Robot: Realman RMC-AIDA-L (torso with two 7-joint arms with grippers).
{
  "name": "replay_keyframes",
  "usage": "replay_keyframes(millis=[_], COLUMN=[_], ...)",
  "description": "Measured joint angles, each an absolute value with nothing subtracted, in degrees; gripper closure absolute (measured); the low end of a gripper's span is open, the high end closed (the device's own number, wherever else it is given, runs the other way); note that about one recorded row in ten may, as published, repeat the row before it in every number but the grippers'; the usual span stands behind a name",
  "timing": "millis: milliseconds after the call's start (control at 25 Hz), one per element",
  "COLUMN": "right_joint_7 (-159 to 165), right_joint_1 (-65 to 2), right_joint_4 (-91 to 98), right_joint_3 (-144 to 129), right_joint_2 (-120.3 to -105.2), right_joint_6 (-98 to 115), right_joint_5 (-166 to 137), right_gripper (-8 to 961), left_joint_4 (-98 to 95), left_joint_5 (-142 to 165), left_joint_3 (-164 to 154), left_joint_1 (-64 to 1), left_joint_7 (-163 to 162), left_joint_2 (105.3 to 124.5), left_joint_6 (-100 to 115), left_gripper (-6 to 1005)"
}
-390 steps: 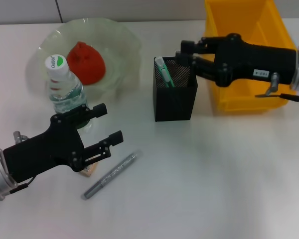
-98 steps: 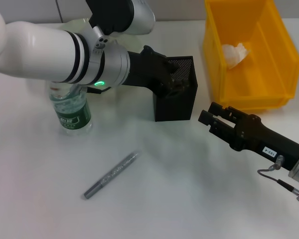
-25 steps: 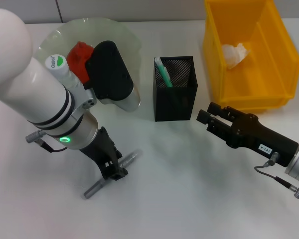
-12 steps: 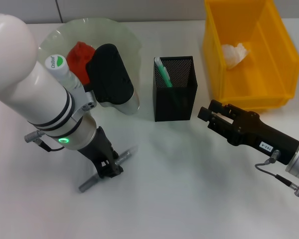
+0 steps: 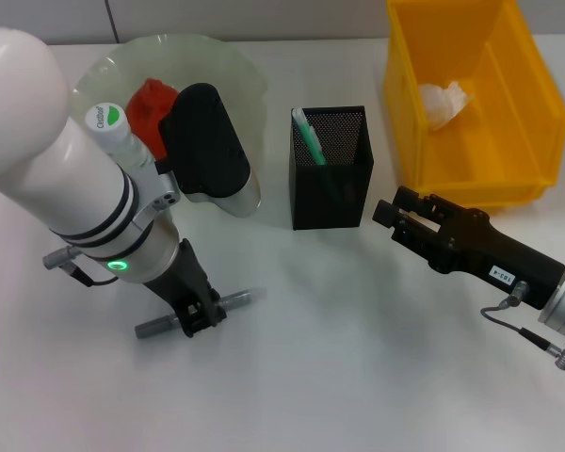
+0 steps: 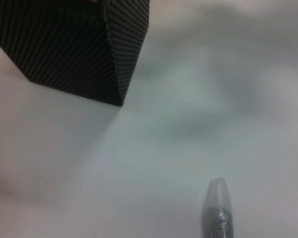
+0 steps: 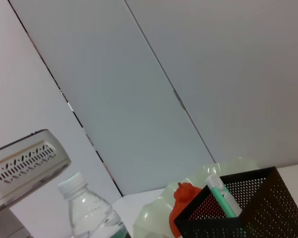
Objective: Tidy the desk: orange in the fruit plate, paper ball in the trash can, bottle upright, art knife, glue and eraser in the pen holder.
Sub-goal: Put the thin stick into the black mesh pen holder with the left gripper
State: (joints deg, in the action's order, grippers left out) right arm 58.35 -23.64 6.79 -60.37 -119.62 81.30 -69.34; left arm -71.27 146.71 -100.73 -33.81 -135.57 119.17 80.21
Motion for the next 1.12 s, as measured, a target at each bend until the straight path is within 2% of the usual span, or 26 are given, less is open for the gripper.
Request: replay_keyframes(millis=[200, 520, 920, 1120], right_joint_7=[58.4, 58.0, 58.0, 58.0], right_joint_1=[-23.6, -23.6, -23.8, -24.2], right_joint_4=[6.7, 6.8, 6.9, 6.6], right_joint_3=[-60.4, -60.4, -60.4, -60.4], right_joint_2=[-119.62, -119.61, -119.61, -119.62], right_joint_6=[81.3, 81.2, 81.2, 81.2], right_joint_5=[-69.3, -69.3, -69.3, -69.4], right_gripper=[445, 445, 444, 443], left_joint_4=[-75.2, -89.1, -80.1, -71.4], left_joint_5=[145.3, 132.1, 106.1, 90.4], left_joint_3=[-100.1, -93.6, -89.9, -91.2], left_joint_1=[-33.1, -29.5, -24.4, -24.7], left_joint_7=[-135.3, -132.3, -114.5, -102.7], left_joint_2=[119.13, 118.89, 118.99, 119.13], left_joint_6=[80.6, 79.5, 61.5, 56.1], left_gripper=[841, 841, 847, 846])
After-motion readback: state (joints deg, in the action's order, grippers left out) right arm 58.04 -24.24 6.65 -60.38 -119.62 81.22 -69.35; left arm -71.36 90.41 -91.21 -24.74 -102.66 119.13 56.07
